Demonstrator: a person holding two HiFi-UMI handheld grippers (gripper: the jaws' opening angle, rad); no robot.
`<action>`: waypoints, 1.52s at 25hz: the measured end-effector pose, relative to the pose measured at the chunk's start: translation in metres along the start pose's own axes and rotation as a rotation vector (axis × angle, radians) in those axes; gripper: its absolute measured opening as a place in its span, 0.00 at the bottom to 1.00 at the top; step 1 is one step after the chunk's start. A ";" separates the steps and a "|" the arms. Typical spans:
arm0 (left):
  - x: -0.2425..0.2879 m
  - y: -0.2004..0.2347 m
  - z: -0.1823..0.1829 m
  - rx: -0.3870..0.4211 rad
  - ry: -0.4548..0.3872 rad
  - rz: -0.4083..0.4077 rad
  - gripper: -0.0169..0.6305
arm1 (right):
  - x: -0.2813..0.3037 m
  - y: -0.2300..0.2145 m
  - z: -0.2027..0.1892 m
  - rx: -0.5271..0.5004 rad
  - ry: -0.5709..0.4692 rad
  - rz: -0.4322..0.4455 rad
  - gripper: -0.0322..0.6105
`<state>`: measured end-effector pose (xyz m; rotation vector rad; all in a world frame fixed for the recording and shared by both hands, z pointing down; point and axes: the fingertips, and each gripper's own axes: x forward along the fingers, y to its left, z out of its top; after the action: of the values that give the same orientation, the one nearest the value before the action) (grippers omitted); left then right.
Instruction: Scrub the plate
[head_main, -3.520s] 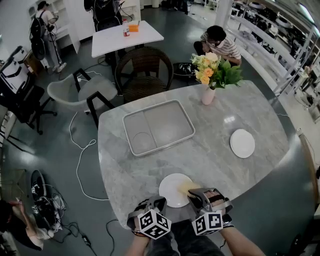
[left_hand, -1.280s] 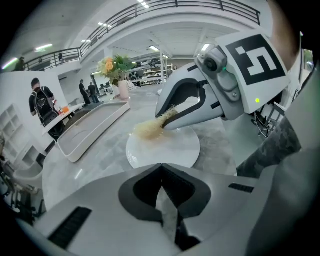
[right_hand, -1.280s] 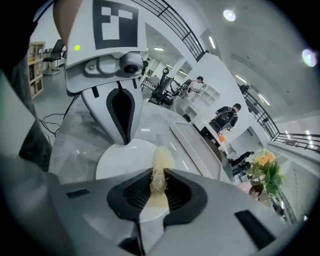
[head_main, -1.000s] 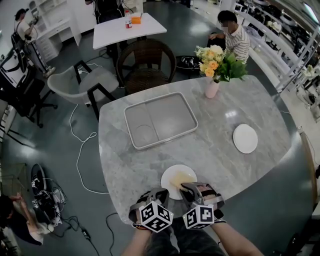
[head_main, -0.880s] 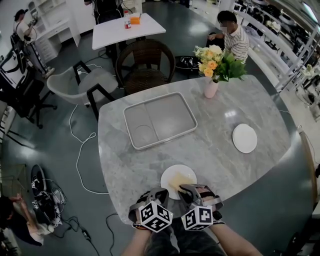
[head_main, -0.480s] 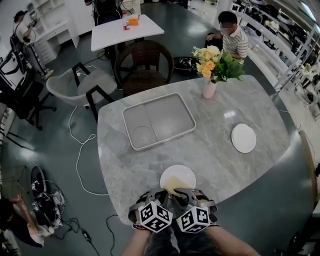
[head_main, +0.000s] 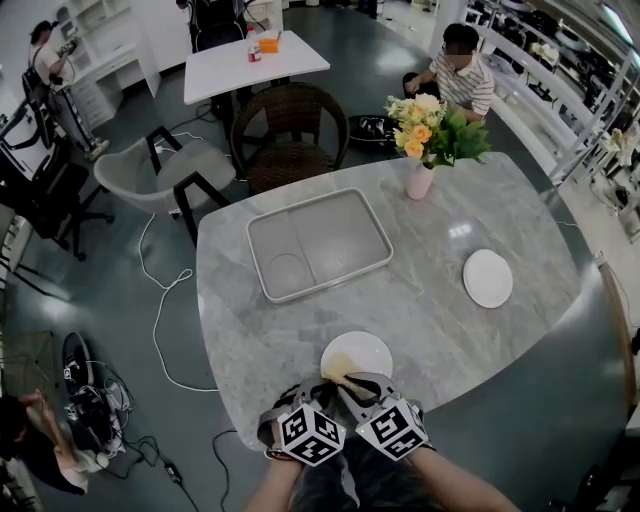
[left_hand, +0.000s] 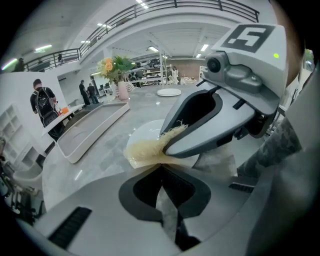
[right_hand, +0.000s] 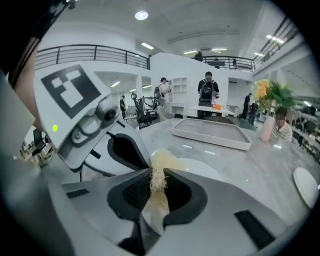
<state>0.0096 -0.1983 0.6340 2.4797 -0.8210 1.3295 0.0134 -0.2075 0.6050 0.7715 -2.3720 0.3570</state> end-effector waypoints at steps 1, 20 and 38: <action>0.000 0.000 0.000 0.001 0.000 0.001 0.05 | 0.000 -0.002 0.003 0.044 -0.023 0.003 0.15; -0.011 0.012 0.000 -0.092 -0.060 0.046 0.05 | -0.027 -0.015 0.024 0.183 -0.135 -0.043 0.15; -0.038 0.002 0.022 -0.219 -0.200 0.036 0.05 | -0.075 -0.012 0.020 0.217 -0.175 -0.143 0.15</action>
<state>0.0068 -0.1950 0.5901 2.4590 -1.0011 0.9537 0.0597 -0.1927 0.5437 1.1078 -2.4474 0.5109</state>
